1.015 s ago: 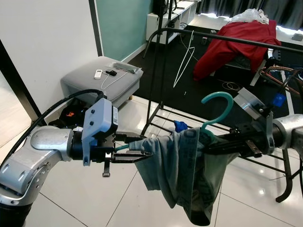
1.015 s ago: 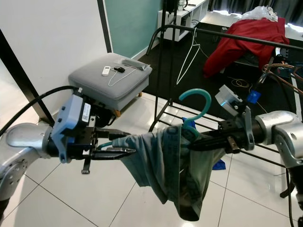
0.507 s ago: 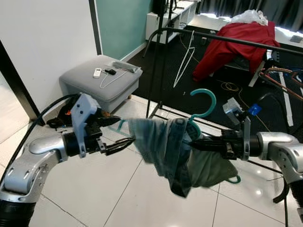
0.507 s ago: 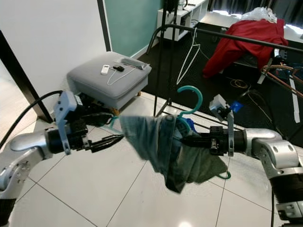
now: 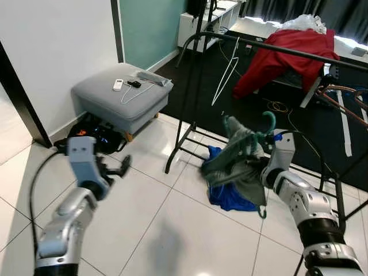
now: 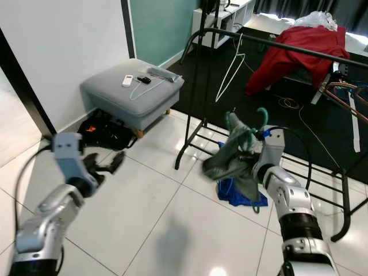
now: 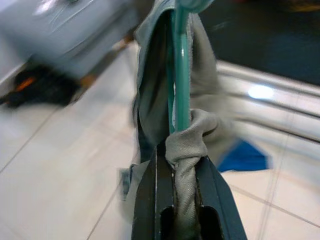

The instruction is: Hang hanger

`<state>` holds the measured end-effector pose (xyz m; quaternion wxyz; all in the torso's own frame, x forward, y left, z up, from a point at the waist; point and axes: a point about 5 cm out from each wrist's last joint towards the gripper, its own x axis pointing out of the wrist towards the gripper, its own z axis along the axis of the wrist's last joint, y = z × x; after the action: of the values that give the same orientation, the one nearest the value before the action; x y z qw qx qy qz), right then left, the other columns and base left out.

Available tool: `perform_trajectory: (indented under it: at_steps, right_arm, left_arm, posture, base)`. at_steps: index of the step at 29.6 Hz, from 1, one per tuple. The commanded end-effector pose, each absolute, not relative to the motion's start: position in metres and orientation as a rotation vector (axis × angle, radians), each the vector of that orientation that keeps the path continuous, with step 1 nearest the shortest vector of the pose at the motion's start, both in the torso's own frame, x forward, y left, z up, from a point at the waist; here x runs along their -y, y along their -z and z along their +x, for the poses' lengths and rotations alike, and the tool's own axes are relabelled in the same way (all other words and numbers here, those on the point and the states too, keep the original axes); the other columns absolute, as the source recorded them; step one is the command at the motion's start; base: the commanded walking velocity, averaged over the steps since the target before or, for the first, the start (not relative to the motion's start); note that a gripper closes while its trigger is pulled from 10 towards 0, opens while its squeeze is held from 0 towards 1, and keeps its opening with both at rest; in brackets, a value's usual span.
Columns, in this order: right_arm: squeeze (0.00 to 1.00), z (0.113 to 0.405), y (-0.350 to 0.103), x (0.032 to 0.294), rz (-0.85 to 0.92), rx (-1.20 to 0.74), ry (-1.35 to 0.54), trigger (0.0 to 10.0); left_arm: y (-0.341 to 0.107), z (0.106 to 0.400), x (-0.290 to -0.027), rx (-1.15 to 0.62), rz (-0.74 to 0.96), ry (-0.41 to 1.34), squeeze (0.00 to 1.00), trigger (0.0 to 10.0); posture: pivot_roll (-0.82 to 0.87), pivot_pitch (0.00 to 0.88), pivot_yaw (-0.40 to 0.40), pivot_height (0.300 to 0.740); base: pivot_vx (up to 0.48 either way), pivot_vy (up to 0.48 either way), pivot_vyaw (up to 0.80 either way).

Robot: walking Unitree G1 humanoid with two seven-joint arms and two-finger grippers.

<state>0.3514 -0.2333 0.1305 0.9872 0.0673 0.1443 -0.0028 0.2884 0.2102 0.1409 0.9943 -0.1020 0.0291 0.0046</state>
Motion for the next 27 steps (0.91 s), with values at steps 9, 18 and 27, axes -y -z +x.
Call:
perform_trajectory:
  at_steps: [9, 18, 27]
  right_arm:
    - [0.00, 0.356, -0.133, 0.241, 0.070, -0.214, 0.175, 10.0]
    - [0.00, 0.358, -0.129, 0.238, 0.065, -0.202, 0.206, 10.0]
    - [0.00, 0.359, -0.129, 0.237, 0.072, -0.191, 0.215, 10.0]
  left_arm:
    - [-0.132, 0.303, -0.194, -0.077, -0.167, 0.005, 0.00, 10.0]
    - [-0.127, 0.307, -0.196, -0.089, -0.161, -0.031, 0.00, 10.0]
    - [-0.127, 0.309, -0.196, -0.085, -0.134, -0.027, 0.00, 10.0]
  posture:
    - [-0.05, 0.046, -0.111, 0.740]
    - [-0.07, 0.027, -0.098, 0.740]
    - [-0.07, 0.036, -0.094, 0.740]
  base:
    - [0.465, 0.000, -0.48]
    - [0.480, 0.000, 0.00]
    - [0.480, 0.000, 0.00]
